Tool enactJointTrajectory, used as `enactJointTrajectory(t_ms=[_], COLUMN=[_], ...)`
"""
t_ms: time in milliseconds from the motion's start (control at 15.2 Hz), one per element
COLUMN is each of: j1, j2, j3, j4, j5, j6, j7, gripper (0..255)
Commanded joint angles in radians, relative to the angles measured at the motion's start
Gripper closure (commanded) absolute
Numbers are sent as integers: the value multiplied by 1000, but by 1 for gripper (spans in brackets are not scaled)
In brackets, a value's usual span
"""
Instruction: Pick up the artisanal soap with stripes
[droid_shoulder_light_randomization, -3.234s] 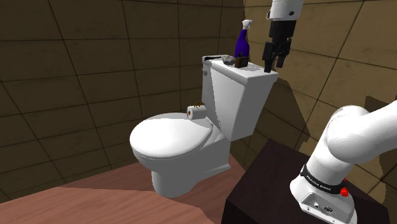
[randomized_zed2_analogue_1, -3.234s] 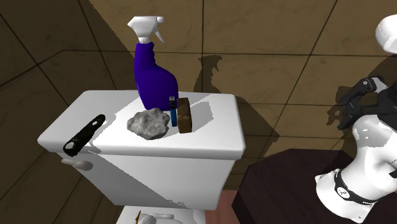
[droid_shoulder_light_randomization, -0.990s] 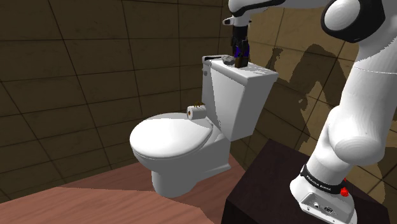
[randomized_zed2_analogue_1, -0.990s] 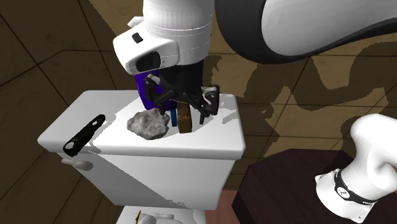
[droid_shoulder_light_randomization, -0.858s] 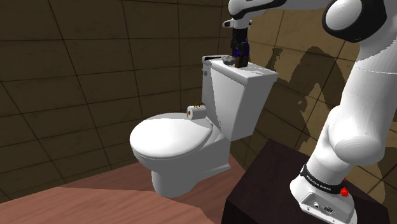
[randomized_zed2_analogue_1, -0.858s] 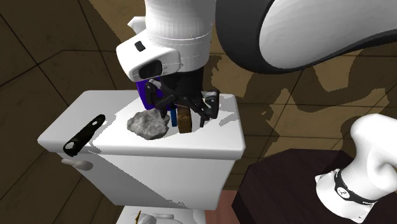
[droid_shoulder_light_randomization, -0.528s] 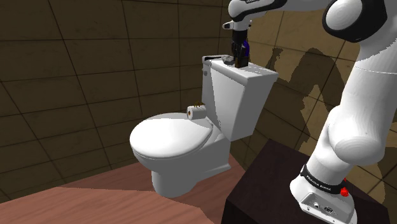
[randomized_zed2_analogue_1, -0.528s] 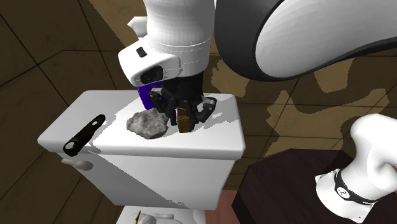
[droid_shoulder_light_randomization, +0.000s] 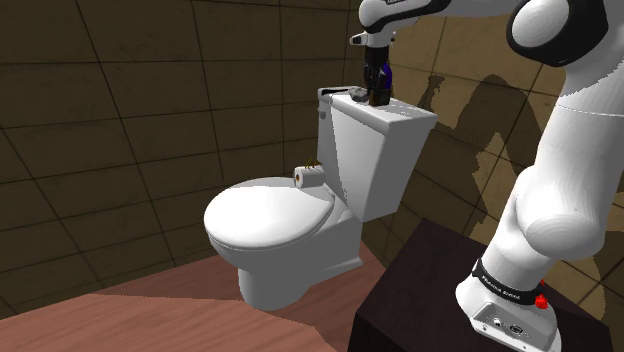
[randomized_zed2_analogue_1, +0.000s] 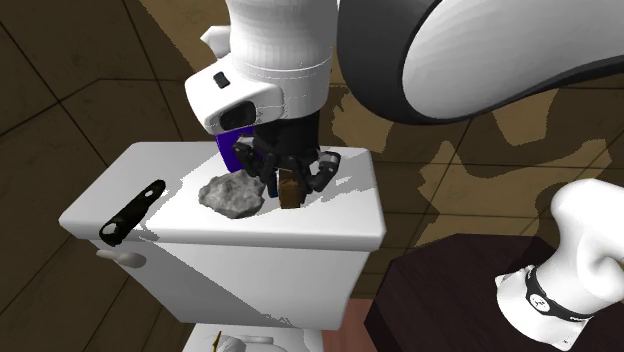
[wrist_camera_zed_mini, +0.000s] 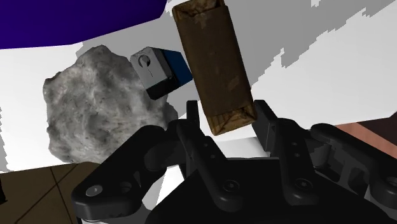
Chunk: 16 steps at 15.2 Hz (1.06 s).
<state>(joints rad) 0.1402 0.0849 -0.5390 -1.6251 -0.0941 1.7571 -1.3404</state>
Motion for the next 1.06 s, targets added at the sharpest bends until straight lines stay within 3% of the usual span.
enactJointTrajectory(t_ms=[0, 990], j1=[0, -19], j2=[1, 59], j3=[0, -8], j4=[22, 267], j5=[1, 34], j6=[-21, -213], j7=[-2, -42], gripper=[255, 255])
